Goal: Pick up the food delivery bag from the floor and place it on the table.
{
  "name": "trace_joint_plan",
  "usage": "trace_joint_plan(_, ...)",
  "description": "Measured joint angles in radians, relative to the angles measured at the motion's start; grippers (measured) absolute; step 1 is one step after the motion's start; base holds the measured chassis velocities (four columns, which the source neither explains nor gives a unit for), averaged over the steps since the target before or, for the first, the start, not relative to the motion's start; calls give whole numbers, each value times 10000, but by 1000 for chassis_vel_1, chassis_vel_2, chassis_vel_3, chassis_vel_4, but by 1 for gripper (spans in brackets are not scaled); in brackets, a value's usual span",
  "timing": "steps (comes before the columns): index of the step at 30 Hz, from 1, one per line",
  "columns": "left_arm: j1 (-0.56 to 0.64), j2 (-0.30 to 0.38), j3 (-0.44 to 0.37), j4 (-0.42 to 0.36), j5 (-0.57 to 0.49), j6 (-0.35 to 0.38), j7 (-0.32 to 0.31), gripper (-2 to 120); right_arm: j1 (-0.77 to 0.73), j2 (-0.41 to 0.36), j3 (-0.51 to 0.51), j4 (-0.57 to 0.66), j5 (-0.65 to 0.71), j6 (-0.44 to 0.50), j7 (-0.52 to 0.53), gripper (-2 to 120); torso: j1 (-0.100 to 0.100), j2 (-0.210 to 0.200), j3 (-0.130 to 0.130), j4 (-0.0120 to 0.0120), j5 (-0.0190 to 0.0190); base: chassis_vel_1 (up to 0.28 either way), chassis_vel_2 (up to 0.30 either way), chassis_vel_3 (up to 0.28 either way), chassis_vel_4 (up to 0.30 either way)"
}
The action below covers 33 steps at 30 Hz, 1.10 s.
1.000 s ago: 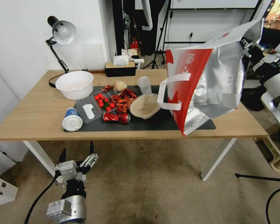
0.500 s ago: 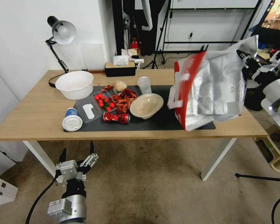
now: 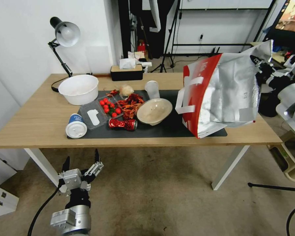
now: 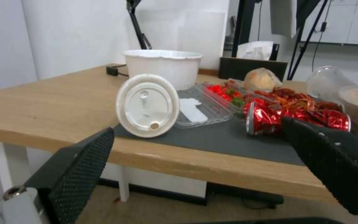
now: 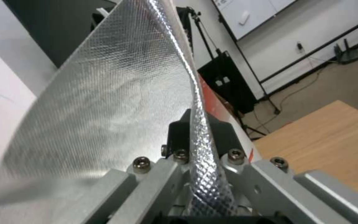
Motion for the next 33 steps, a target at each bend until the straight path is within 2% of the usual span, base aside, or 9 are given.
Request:
trace_joint_plan(14,62,-8,0,1,5,-12,29,100,68,83,-43,-76,-379,-92,390,0,0,-1,0,1,0,0,0,0,0)
trace_joint_plan(18,142,-6,5,-85,100,-21,129,100,25,81,-49,-97,-765,-90,350,10,0,-1,-1,0,0,0,0,0,0)
trace_joint_plan(22,133,-40,16,-106,150,-20,149,100,81,79,-93,-165,-942,-36,293,30,0,-1,-1,0,0,0,0,0,0)
trace_joint_plan(24,144,-45,20,-105,165,-21,151,100,93,79,-101,-174,-960,-20,286,34,0,-1,0,0,0,0,0,0,0)
trace_joint_plan(25,175,-57,34,-96,192,-29,153,100,100,79,-112,-183,-1005,1,264,42,0,-1,-1,1,0,0,0,0,0)
trace_joint_plan(26,175,-57,34,-96,192,-29,153,100,100,79,-112,-183,-1005,1,264,42,0,-1,-1,1,0,0,0,0,0)
trace_joint_plan(28,194,-67,44,-86,221,-61,154,100,116,88,-125,-202,-1119,17,205,52,-1,-1,-1,0,0,0,0,0,0)
trace_joint_plan(29,194,-67,44,-86,221,-61,154,100,116,88,-125,-202,-1119,17,205,52,-1,-1,-1,0,0,0,0,0,0)
trace_joint_plan(33,191,-67,48,-86,228,-66,154,100,143,95,-143,-185,-1198,36,93,65,0,-1,0,1,0,0,0,0,0)
